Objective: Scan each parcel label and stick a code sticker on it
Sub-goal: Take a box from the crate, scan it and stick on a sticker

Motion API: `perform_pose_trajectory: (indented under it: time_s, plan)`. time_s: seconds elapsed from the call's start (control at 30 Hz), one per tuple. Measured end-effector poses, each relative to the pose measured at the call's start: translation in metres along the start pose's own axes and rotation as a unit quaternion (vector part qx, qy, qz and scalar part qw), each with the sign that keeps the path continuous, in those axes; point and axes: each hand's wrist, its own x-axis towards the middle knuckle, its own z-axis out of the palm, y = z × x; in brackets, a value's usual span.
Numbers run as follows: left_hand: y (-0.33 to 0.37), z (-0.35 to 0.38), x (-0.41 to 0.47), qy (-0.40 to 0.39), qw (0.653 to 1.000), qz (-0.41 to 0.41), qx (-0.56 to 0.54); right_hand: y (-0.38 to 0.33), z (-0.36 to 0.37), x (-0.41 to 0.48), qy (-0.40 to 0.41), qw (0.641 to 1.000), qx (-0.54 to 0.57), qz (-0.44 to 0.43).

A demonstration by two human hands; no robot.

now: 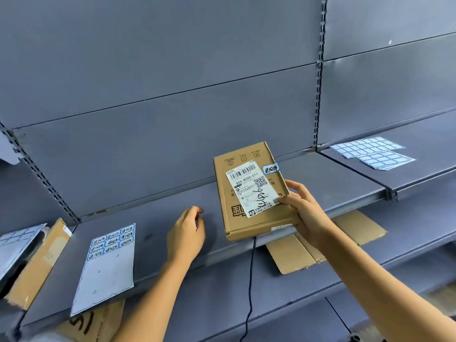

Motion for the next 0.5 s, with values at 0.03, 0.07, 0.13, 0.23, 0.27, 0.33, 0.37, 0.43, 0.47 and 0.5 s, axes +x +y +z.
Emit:
perform_pose_trajectory:
  time_s: [0.03, 0.07, 0.13, 0.23, 0.27, 0.33, 0.37, 0.43, 0.47, 0.5]
  plan:
    - [0.011, 0.005, -0.01, -0.01, 1.0, 0.007, 0.0, -0.003, -0.013, -0.01, 0.006, 1.0, 0.004, 0.0]
    - [0.022, 0.01, -0.018, -0.016, 1.0, 0.012, -0.003, -0.006, -0.024, -0.019, 0.011, 1.0, 0.008, 0.0]
    - [0.047, 0.019, -0.034, -0.021, 0.999, 0.026, -0.02, -0.011, -0.049, -0.039, 0.025, 1.0, 0.016, -0.005]
    - [0.083, 0.033, -0.056, -0.029, 0.996, 0.068, -0.048, -0.014, -0.085, -0.069, 0.057, 0.998, 0.019, -0.014]
    - [0.095, 0.041, -0.066, -0.042, 0.994, 0.087, -0.053, -0.014, -0.099, -0.084, 0.072, 0.997, 0.017, -0.018]
    - [0.115, 0.057, -0.08, -0.077, 0.988, 0.119, -0.052, -0.015, -0.123, -0.108, 0.106, 0.994, 0.014, -0.022]
    - [0.127, 0.067, -0.089, -0.1, 0.984, 0.135, -0.052, -0.016, -0.138, -0.125, 0.131, 0.991, 0.009, -0.024]
    - [0.151, 0.086, -0.104, -0.149, 0.972, 0.172, -0.055, -0.02, -0.165, -0.157, 0.187, 0.982, 0.007, -0.033]
    - [0.163, 0.096, -0.11, -0.171, 0.965, 0.188, -0.059, -0.023, -0.179, -0.172, 0.216, 0.976, 0.007, -0.041]
    - [0.174, 0.102, -0.115, -0.188, 0.96, 0.199, -0.063, -0.025, -0.19, -0.186, 0.242, 0.969, 0.009, -0.05]
